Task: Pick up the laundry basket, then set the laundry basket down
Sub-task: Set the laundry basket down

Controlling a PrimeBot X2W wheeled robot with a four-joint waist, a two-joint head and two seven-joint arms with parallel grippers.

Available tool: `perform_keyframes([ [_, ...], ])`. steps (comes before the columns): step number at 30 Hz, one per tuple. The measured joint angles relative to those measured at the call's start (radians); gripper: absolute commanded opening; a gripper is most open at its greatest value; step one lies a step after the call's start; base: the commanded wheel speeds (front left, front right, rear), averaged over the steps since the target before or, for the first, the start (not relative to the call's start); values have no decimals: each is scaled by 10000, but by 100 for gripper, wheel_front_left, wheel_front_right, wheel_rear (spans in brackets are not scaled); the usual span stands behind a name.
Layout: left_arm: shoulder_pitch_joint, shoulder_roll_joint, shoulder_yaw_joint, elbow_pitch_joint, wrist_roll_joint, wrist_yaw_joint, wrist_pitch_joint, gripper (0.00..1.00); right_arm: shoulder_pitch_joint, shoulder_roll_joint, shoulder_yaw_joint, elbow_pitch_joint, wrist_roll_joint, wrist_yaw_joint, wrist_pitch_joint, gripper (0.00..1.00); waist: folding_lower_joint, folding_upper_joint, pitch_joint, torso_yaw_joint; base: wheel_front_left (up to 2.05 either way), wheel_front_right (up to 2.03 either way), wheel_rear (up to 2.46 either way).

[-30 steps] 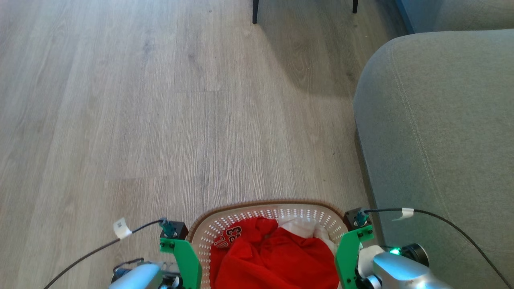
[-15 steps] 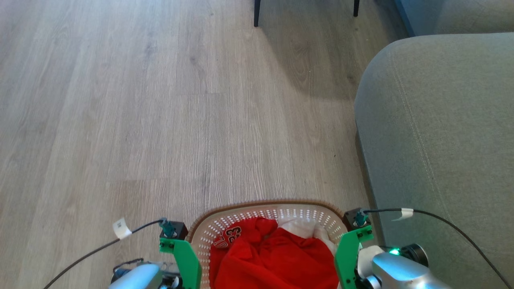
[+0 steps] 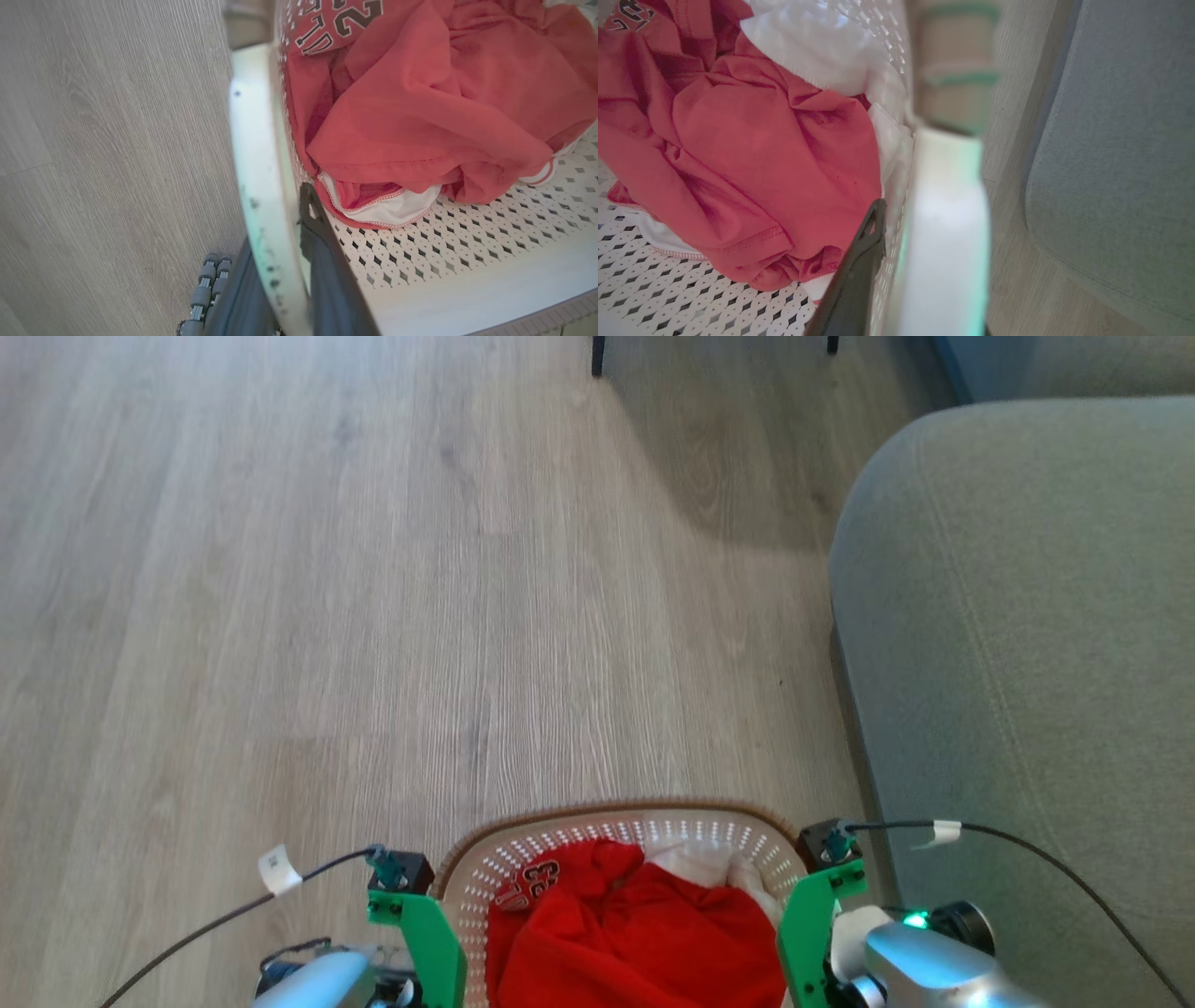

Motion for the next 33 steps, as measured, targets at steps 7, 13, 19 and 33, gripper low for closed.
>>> perform_keyframes([
  [7, -539, -249, 40, 194, 4, 186, -445, 0, -608, -71, -2, 98, 188, 0, -481, 0, 0, 0, 1018, -7, 0, 0, 0],
  [13, -1573, -522, 73, 249, 104, 545, -1018, 0, -1693, -372, -36, 109, 192, 0, -1045, 0, 2, 0, 2359, 39, 0, 0, 0],
  [19, -2481, -608, 84, 224, 201, 859, -1476, 0, -2609, -562, -63, 171, 282, 2, -1517, 0, 3, 0, 3880, 105, 0, 0, 0],
  [33, -3725, -594, 61, -435, 535, 1511, -1941, 0, -3779, -736, -510, 399, 821, 4, -2128, 0, 2, -1, 6664, 146, 0, 0, 0],
])
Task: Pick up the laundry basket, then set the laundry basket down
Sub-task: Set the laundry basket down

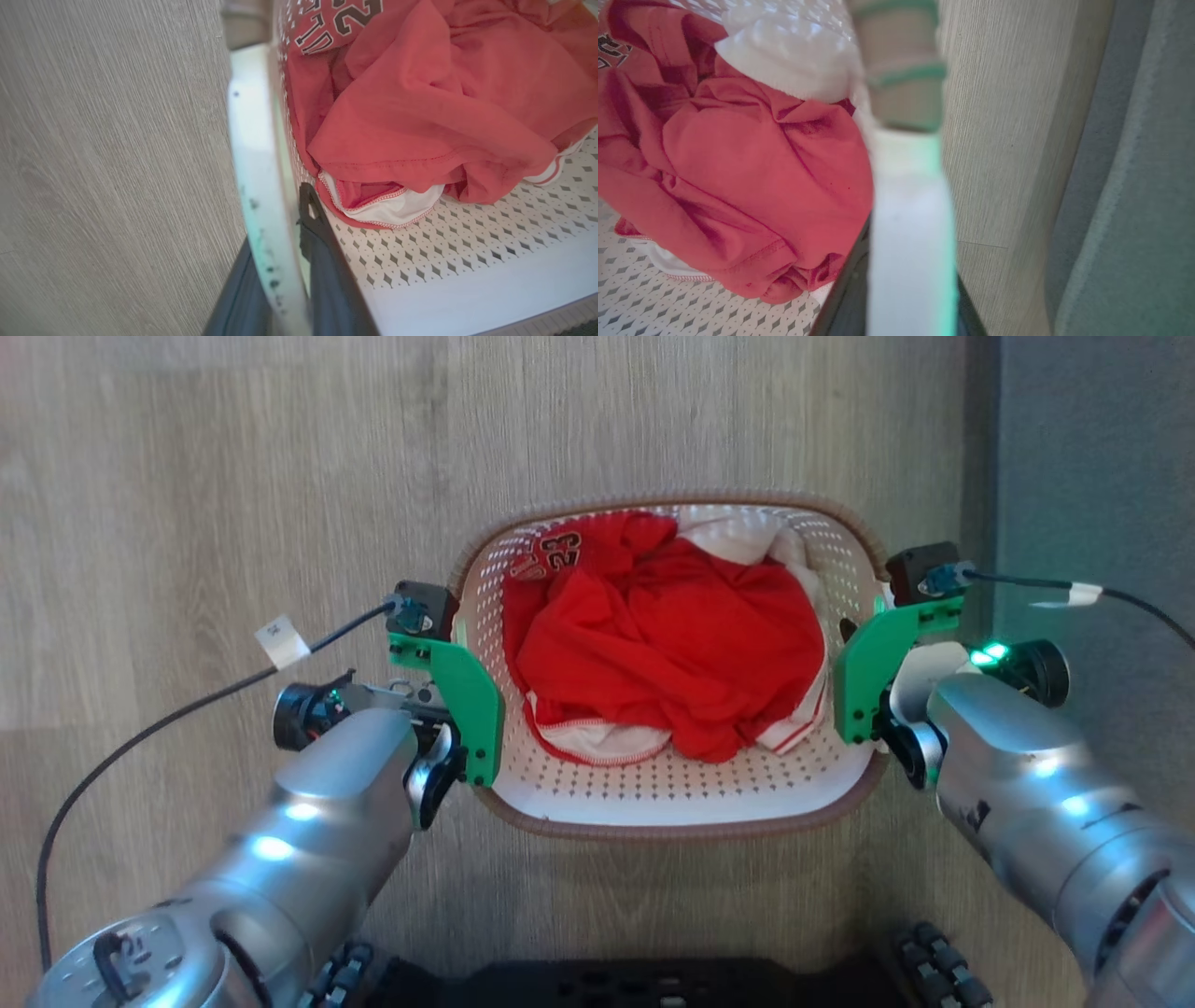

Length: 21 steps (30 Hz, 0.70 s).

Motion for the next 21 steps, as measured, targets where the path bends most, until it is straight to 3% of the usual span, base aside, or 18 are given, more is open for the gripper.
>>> perform_keyframes([
  [21, -1059, 0, -25, 63, 265, 174, -738, 0, -995, 17, 105, 288, -23, 0, -917, 0, -2, 0, 1228, -10, 0, 0, 0],
])
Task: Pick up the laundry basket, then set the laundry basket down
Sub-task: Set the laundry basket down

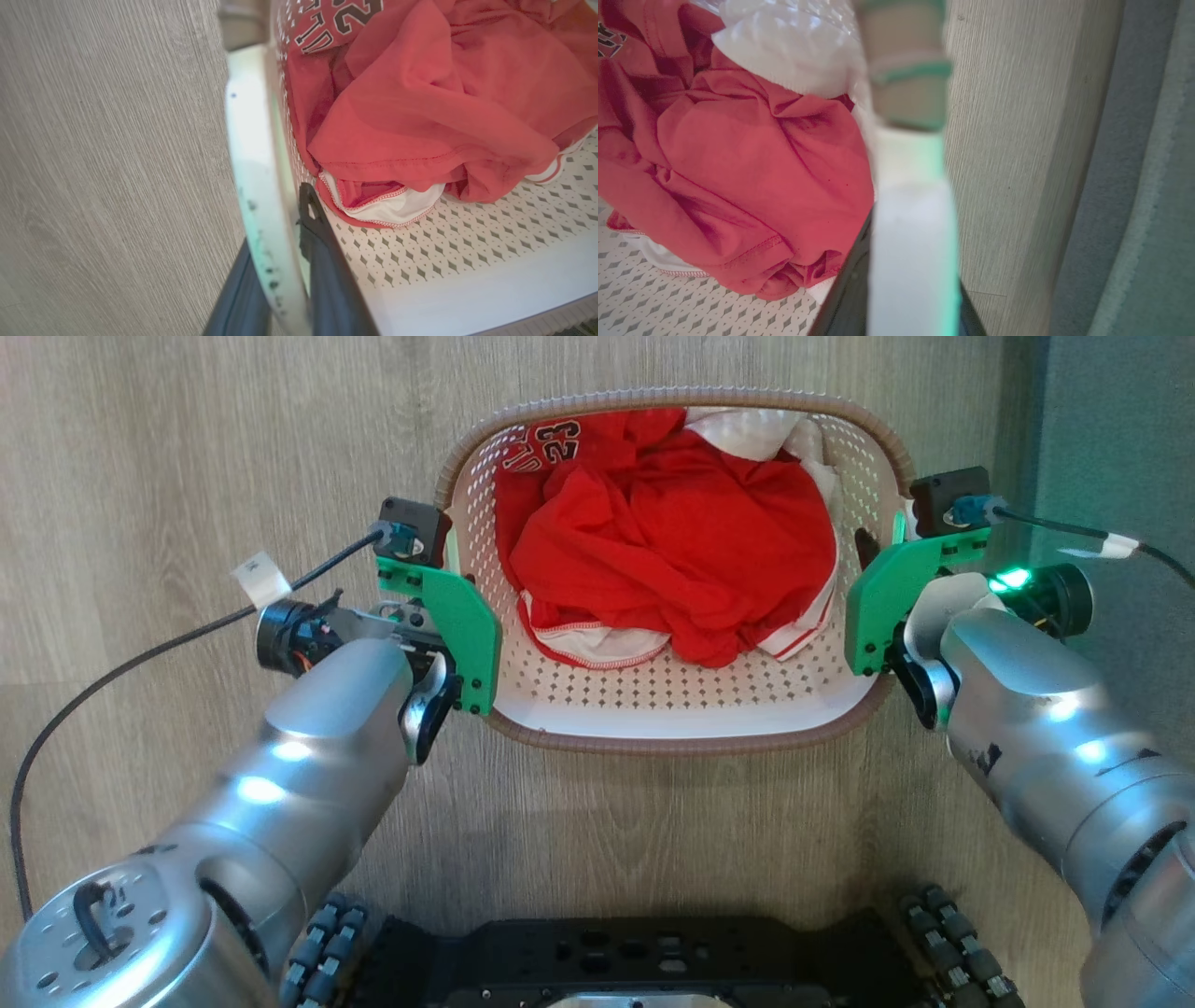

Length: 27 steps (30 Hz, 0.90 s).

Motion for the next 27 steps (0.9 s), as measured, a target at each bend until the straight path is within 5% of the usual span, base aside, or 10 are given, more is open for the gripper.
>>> perform_keyframes([
  [10, -144, -6, -8, -12, 107, 173, -389, 3, -117, 4, -19, 67, 6, 0, -353, 0, 0, 0, 311, -21, 0, 0, 0],
  [11, -148, -6, -12, -6, 157, 180, -462, 49, -122, 2, -75, 44, 23, 0, -380, 36, 0, 0, 332, -13, 0, 0, 0],
  [12, -152, -6, -35, -6, 249, 255, -506, 100, -133, 2, -75, 35, 29, 2, -418, 94, 0, 0, 346, -1, 0, 0, 0],
  [13, -173, -56, 8, -52, 201, 349, -646, 100, -153, 8, -10, 17, -67, 44, -433, 100, 0, 0, 368, 28, 0, 0, 0],
  [27, -196, -102, -6, 105, 71, 692, -871, 100, -131, 54, -104, 244, -366, 73, -520, 100, 0, 0, 34, 94, 0, 0, 0],
])
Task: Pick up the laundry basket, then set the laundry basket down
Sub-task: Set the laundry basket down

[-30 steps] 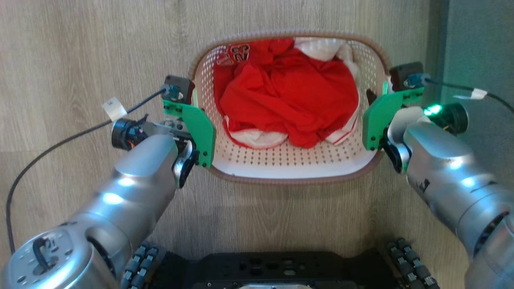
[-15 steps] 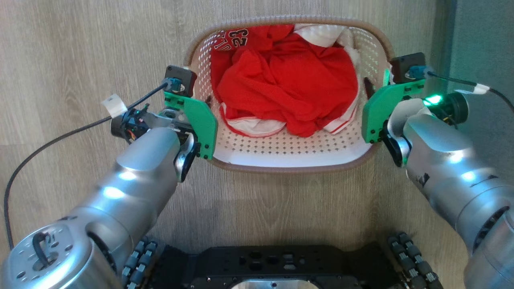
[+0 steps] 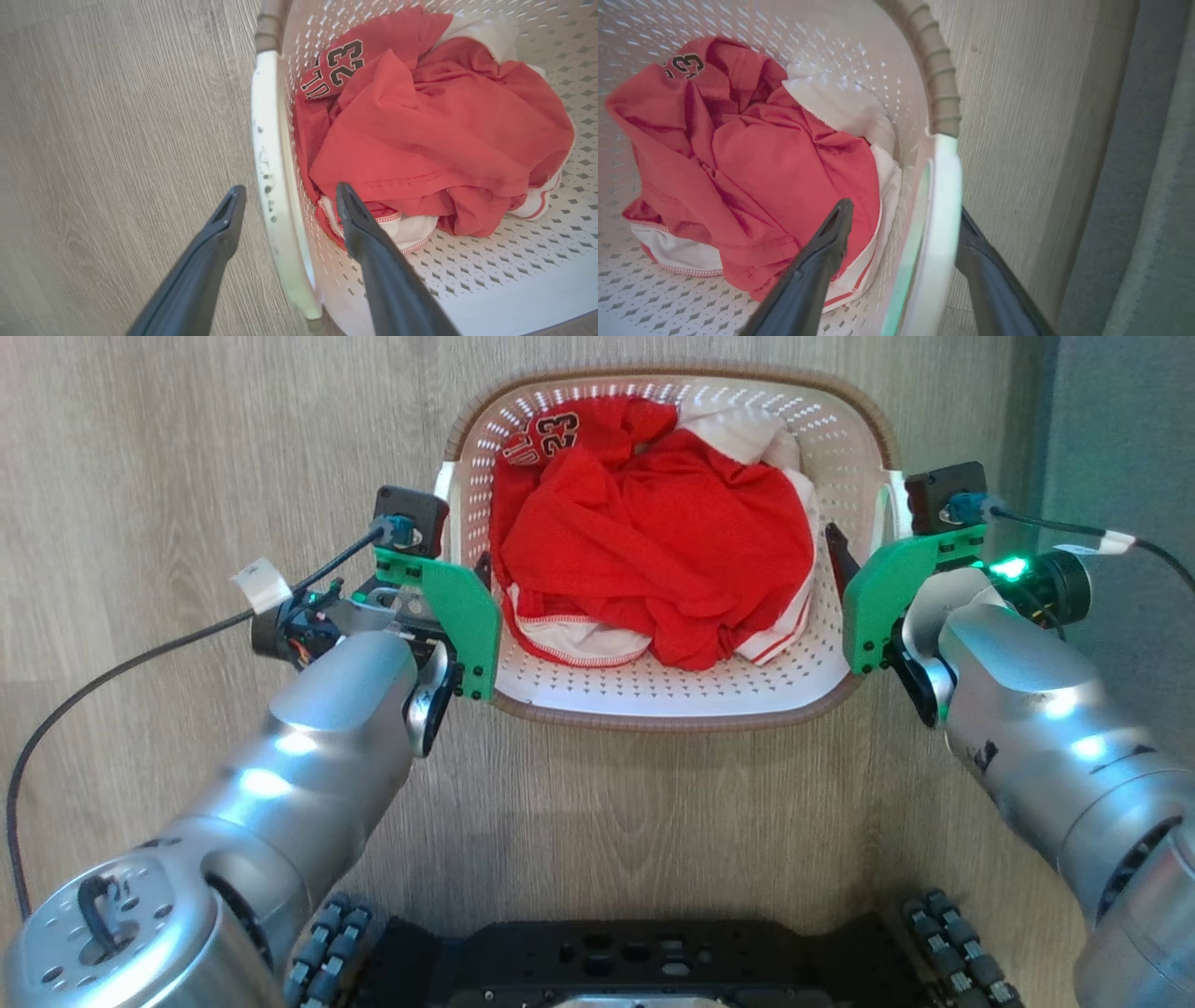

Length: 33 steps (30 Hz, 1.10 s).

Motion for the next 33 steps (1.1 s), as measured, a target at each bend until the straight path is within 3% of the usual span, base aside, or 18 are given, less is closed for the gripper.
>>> perform_keyframes([
  [10, 608, -8, -27, 173, 38, 165, 174, 100, 662, 224, -460, 79, 4, 0, -2, 100, -1, 0, -1252, -131, 0, 0, 0],
  [14, 1238, -8, -46, 207, 529, 105, 155, 100, 1238, 207, -784, 88, 4, 0, 0, 100, -1, 0, -2034, -167, 0, 0, 0],
  [18, 1694, -8, -59, 215, 658, 84, -407, 100, 1501, 226, -1490, 138, 2, 0, 0, 100, -1, 1, -2903, -194, 0, 0, 0],
  [21, 2000, -8, -58, 228, 662, 98, -890, 100, 1540, 240, -2215, -73, -284, 0, 0, 100, -1, 1, -3639, -211, 0, 0, 0],
  [28, 2362, 151, 577, -286, 1396, 807, -1174, 100, 2518, 161, -4270, -1321, -1613, 0, 0, 100, -1, 2, -5092, -284, 0, 0, 0],
  [33, 2811, 767, 2711, -2775, 3060, 1469, -1202, 100, 3580, -10, -6807, -3164, -3473, 0, -2, 100, -1, 1, -6163, -375, 0, 0, 0],
])
